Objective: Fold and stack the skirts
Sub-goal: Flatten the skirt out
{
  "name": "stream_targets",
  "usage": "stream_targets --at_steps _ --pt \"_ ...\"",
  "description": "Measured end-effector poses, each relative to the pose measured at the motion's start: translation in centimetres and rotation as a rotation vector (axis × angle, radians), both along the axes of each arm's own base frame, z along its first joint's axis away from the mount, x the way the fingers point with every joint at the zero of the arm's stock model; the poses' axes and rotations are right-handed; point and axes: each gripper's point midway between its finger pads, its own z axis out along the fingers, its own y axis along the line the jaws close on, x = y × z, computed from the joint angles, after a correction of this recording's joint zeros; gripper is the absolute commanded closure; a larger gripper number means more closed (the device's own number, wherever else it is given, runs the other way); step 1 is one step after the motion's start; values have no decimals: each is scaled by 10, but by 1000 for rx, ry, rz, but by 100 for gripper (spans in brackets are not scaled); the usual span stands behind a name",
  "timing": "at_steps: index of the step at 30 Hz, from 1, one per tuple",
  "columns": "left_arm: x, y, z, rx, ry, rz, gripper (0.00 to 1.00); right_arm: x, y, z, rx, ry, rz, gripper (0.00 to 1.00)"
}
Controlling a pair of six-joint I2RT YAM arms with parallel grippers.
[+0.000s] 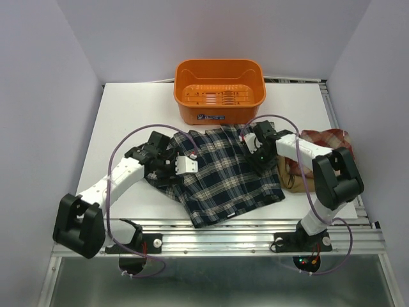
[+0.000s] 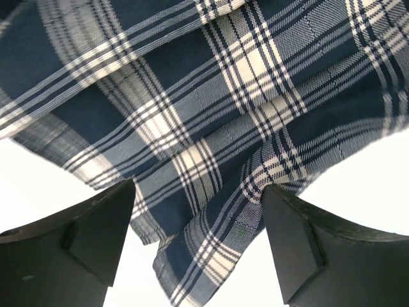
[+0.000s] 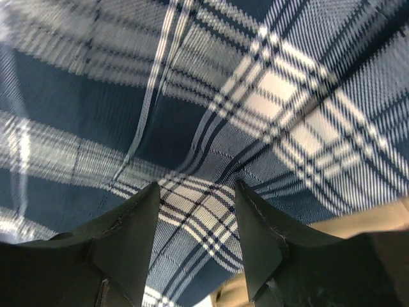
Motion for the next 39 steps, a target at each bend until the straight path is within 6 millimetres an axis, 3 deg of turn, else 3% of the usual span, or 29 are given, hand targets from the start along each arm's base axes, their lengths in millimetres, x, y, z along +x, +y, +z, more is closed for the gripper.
stream_targets --at_steps 2,5,9,11,15,19,20,24,27,31,33,36,38,39 --pt "4 -2 -15 20 32 -11 20 2 -3 -14 -35 16 -13 44" --pt "1 -1 -38 65 101 -47 27 10 -1 -18 -66 1 -18 44" --pt "-13 -1 -46 100 144 -125 40 17 0 -18 -93 -9 -14 43" --pt "-26 -10 -49 115 151 -205 43 21 1 -18 -106 -15 -3 43" --pt "-72 -29 -54 140 209 -384 44 23 10 -17 -136 -39 71 41" --pt "-110 -57 -42 101 228 -533 43 27 16 -16 -183 -78 159 38" --pt "-120 -67 -36 80 237 -566 31 29 18 -15 -189 -92 184 38" --pt "-140 -105 -5 -34 248 -625 11 42 27 -13 -187 -151 250 37" --pt "-144 -133 30 -161 240 -602 9 57 38 -10 -173 -219 298 33" --pt "-131 -153 77 -314 193 -519 8 77 59 -5 -117 -317 353 30" --pt "-111 -153 99 -420 191 -400 10 83 70 -3 -75 -359 370 29" --pt "-54 -127 126 -586 187 -119 13 89 84 1 -10 -395 382 30" --pt "-10 -95 137 -674 161 82 14 90 88 4 14 -403 376 30" --pt "19 -67 142 -726 144 224 14 88 89 8 27 -406 365 30"
